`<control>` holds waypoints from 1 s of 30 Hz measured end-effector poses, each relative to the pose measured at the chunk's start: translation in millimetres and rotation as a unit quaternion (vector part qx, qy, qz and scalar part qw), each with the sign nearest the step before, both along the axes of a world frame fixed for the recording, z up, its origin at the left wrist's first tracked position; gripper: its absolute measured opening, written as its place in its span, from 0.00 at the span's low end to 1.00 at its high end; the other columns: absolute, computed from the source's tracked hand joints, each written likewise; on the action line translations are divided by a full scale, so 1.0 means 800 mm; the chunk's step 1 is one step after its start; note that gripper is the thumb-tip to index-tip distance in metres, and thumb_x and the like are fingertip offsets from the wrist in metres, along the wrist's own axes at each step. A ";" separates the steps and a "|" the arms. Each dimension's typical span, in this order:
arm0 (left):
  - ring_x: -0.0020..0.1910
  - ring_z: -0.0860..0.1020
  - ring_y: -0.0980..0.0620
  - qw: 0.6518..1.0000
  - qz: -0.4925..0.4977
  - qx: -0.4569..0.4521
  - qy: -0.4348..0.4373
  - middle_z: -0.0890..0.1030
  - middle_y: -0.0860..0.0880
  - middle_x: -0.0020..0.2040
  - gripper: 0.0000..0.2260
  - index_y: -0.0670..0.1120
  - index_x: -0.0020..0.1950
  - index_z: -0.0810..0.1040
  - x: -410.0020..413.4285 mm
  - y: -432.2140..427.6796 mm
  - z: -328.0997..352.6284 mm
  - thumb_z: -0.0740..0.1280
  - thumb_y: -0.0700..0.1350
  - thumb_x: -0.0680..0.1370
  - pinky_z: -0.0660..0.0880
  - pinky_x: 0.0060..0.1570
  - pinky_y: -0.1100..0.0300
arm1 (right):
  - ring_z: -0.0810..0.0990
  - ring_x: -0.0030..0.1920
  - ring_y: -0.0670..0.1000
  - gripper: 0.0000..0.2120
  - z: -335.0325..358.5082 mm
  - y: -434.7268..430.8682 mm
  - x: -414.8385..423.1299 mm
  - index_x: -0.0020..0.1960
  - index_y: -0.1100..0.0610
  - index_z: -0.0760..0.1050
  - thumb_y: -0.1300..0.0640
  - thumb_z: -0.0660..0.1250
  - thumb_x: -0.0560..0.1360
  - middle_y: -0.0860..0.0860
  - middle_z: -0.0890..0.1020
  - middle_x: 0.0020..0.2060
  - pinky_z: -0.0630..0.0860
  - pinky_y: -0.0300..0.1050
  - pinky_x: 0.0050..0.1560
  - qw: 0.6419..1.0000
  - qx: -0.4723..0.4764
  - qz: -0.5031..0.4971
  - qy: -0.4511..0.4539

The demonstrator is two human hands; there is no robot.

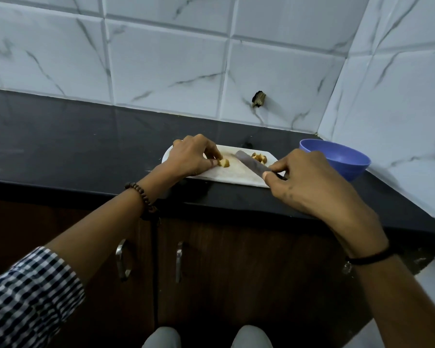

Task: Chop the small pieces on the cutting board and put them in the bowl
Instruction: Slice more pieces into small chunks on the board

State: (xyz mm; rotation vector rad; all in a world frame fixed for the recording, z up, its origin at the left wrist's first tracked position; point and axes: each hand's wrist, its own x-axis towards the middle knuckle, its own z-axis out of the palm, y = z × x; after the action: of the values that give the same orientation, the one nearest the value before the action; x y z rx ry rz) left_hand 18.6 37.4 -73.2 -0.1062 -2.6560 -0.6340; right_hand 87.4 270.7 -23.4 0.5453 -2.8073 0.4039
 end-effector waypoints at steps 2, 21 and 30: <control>0.49 0.79 0.54 1.000 0.017 -0.010 0.016 0.83 0.56 0.46 0.07 0.54 0.52 0.84 0.003 -0.003 -0.001 0.70 0.47 0.75 0.74 0.56 0.51 | 0.79 0.38 0.53 0.16 -0.016 -0.006 -0.008 0.58 0.53 0.81 0.47 0.63 0.77 0.54 0.79 0.40 0.79 0.49 0.39 1.000 -0.011 -0.022 0.007; 0.56 0.76 0.54 0.996 0.012 -0.003 0.084 0.85 0.57 0.47 0.06 0.55 0.49 0.85 -0.014 0.046 -0.012 0.74 0.52 0.73 0.59 0.56 0.53 | 0.76 0.35 0.49 0.15 -0.049 -0.009 -0.030 0.61 0.52 0.80 0.47 0.62 0.80 0.53 0.77 0.39 0.67 0.41 0.28 0.994 -0.102 -0.033 0.019; 0.59 0.75 0.52 0.998 0.038 0.022 0.045 0.85 0.55 0.48 0.05 0.54 0.46 0.87 -0.026 0.051 -0.012 0.74 0.51 0.72 0.62 0.63 0.45 | 0.78 0.38 0.52 0.15 -0.053 -0.024 -0.032 0.60 0.54 0.79 0.48 0.61 0.81 0.49 0.67 0.40 0.75 0.45 0.38 0.996 -0.082 -0.028 -0.019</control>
State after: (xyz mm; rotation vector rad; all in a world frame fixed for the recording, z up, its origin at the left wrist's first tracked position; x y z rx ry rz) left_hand -2.0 78.5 -82.8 -0.0200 -2.5453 -0.6484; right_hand 61.7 251.3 -65.6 0.4278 -2.7842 0.6332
